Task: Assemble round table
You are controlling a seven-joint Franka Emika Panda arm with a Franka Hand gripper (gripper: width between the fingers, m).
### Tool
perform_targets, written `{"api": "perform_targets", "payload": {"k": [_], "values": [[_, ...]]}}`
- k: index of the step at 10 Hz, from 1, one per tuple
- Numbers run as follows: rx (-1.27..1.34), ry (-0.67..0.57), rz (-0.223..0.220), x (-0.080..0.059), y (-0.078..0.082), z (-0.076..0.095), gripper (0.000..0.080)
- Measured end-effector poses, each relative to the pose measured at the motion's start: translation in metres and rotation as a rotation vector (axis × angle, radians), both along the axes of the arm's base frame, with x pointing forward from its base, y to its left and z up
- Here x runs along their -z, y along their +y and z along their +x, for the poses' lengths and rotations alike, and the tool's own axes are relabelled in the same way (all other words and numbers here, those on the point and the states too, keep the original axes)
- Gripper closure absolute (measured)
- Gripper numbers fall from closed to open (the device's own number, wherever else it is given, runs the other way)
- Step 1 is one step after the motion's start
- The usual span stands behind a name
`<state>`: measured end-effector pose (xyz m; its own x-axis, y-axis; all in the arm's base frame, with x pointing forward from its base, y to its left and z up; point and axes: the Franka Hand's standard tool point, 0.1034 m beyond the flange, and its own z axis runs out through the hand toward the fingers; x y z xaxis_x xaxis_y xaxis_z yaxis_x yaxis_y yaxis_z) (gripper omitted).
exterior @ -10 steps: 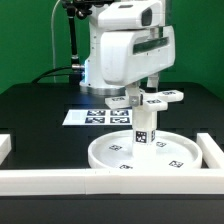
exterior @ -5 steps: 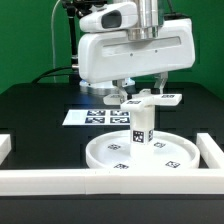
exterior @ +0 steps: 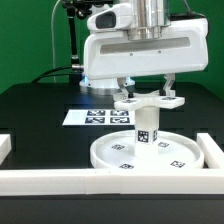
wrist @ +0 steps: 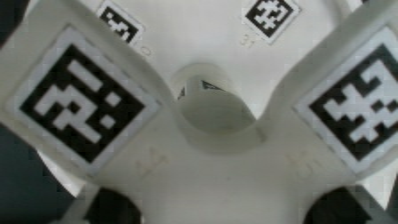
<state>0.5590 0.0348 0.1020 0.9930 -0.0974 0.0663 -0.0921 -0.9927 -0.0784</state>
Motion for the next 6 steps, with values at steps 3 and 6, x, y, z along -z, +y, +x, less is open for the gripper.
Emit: {"api": "perform_targets", "payload": {"k": [3,6], "values": [[0.169,0.013,0.013,0.0004,0.0003,-0.0002,0.0351],[0.560,0.003,0.083,-0.0006,-0.0017,0.0004,0.0351]]}}
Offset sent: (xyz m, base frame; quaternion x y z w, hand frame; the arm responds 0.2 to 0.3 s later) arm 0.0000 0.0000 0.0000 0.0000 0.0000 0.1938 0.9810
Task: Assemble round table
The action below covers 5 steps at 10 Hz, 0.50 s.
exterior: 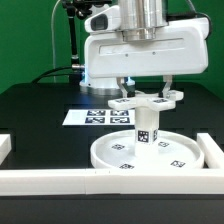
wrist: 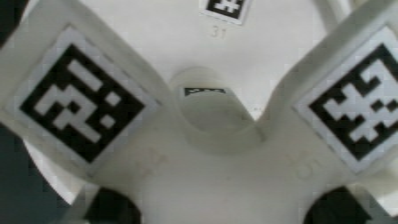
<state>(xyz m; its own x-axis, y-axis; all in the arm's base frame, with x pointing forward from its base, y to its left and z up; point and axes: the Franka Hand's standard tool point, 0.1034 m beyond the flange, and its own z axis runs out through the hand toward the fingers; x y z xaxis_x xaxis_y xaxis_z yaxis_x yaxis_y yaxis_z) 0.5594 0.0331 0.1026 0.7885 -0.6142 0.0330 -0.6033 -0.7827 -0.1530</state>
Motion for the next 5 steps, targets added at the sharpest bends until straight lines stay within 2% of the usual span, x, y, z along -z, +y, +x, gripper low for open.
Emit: {"api": "perform_targets", "payload": {"k": [4,5], "values": [[0.391,0.029,0.087,-0.0005,-0.0028,-0.0011,0.0351],[0.455,0.035,0.095,-0.0002,-0.0023,-0.0008,0.0351]]}}
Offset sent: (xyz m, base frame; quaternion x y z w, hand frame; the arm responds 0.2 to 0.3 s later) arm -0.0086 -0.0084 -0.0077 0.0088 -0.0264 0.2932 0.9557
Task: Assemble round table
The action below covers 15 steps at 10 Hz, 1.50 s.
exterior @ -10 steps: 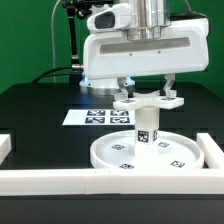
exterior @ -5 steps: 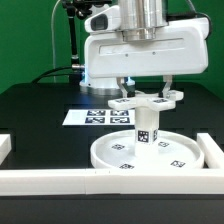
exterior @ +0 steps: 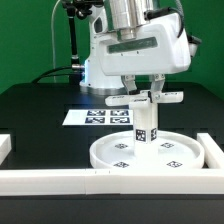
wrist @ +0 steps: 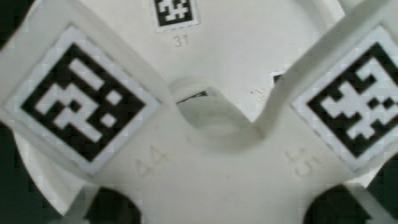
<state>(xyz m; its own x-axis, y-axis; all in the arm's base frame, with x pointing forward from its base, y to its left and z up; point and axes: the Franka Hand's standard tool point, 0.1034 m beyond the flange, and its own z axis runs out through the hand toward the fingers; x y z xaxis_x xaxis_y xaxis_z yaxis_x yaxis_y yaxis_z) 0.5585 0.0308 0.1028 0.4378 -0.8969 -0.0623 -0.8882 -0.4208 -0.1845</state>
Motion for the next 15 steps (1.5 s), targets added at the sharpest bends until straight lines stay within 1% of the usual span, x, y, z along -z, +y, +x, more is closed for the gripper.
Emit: {"api": "perform_targets", "payload": {"k": [2,4,5,6,7,9,11,12,13,14,15], "values": [[0.232,0.015,0.033,0.001,0.005,0.001,0.0351],[0.474,0.030,0.065,0.001,0.006,0.002,0.0351],[0.603,0.046,0.088,0.001,0.006,0.001,0.0351],[0.705,0.058,0.122,0.001,0.005,0.001,0.0351],[0.747,0.063,0.136,0.001,0.004,0.002,0.0351],[0.775,0.076,0.144,0.001,0.004,0.002,0.0351],[0.735,0.074,0.139,0.000,0.004,0.002,0.0347],[0.658,0.082,0.138,-0.004,0.005,0.003,0.0185],[0.591,0.101,0.146,-0.011,0.005,0.004,0.0185],[0.535,0.104,0.151,-0.019,0.007,0.007,0.0155],[0.523,0.106,0.163,-0.027,0.010,0.009,0.0155]]}}
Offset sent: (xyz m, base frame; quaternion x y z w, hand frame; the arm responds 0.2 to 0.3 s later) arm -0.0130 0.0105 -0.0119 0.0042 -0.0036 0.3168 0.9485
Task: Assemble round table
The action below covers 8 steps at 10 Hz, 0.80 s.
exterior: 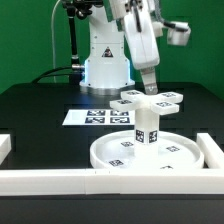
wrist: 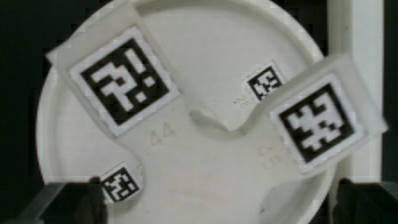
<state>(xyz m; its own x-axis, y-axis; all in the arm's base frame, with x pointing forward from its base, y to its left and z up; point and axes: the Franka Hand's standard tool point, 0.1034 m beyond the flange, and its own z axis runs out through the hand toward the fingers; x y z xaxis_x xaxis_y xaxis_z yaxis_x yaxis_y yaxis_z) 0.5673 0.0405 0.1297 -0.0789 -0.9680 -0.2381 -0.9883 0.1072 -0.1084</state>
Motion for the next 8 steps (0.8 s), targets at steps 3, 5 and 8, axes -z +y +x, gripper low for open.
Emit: {"api": "perform_targets", "payload": {"k": [3,5,8], "values": [[-0.154,-0.035,-0.027,0.003,-0.001,-0.001,0.0151],[-0.404,-0.065,-0.078,0.004,0.002,-0.002,0.0151],[-0.803,-0.070,-0.121,-0.005,0.010,0.002,0.0151]]}}
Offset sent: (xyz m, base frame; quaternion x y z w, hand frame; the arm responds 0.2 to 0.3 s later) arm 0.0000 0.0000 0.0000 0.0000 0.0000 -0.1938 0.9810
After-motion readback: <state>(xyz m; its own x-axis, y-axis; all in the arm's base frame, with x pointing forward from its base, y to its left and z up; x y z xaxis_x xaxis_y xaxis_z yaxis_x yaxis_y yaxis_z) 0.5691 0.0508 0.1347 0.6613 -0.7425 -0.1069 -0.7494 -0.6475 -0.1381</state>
